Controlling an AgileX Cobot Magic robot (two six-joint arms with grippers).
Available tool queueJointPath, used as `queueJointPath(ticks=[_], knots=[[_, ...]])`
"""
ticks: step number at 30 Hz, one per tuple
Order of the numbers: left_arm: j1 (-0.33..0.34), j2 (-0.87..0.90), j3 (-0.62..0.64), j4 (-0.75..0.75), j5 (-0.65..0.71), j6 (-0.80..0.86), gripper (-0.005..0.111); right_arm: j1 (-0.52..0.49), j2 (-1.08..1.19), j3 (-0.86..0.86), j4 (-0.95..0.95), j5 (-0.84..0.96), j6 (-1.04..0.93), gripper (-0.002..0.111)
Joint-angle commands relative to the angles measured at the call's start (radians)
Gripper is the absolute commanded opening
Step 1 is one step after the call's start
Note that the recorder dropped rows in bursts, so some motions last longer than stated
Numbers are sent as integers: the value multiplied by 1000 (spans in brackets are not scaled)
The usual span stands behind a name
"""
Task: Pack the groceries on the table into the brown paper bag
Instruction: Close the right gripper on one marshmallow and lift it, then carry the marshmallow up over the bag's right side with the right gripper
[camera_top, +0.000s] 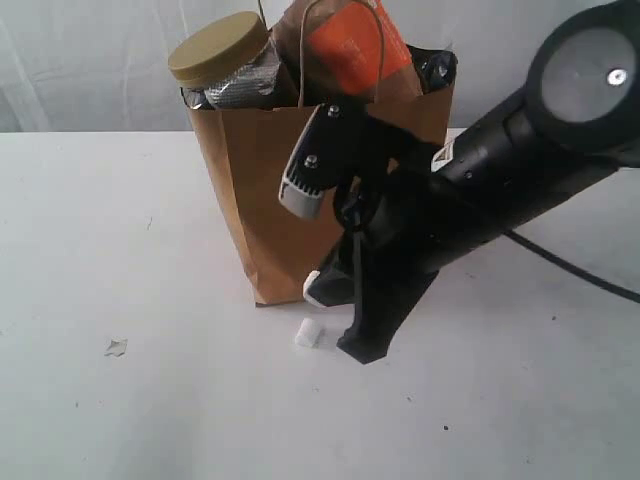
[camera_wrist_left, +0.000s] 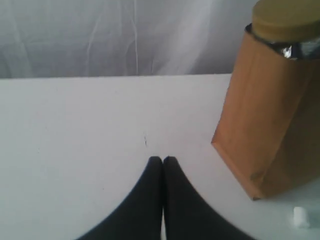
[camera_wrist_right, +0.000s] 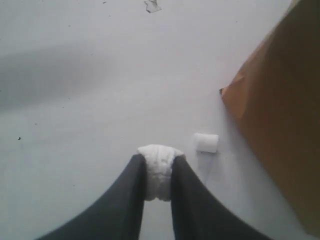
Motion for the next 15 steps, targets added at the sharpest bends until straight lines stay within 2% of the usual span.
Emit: queueJointPath(ticks=[1,4,6,10,15], knots=[[2,-142,-16,-4,134,15,0,-7,-73,-4,-86,10,84,17],[2,-235,3,22,165,9,0,-7,-117,-4,-94,8,84,17],[2,-295,46,103,83,-72,0,-7,-164,-4,-110,-8,86,17],[2,-293,171,336,-29,-211,0,-7,-243,-4,-212,-105,150,17],[2,-287,309,380,-55,-218,0,-7,-315,-24,-414,-167,244,17]])
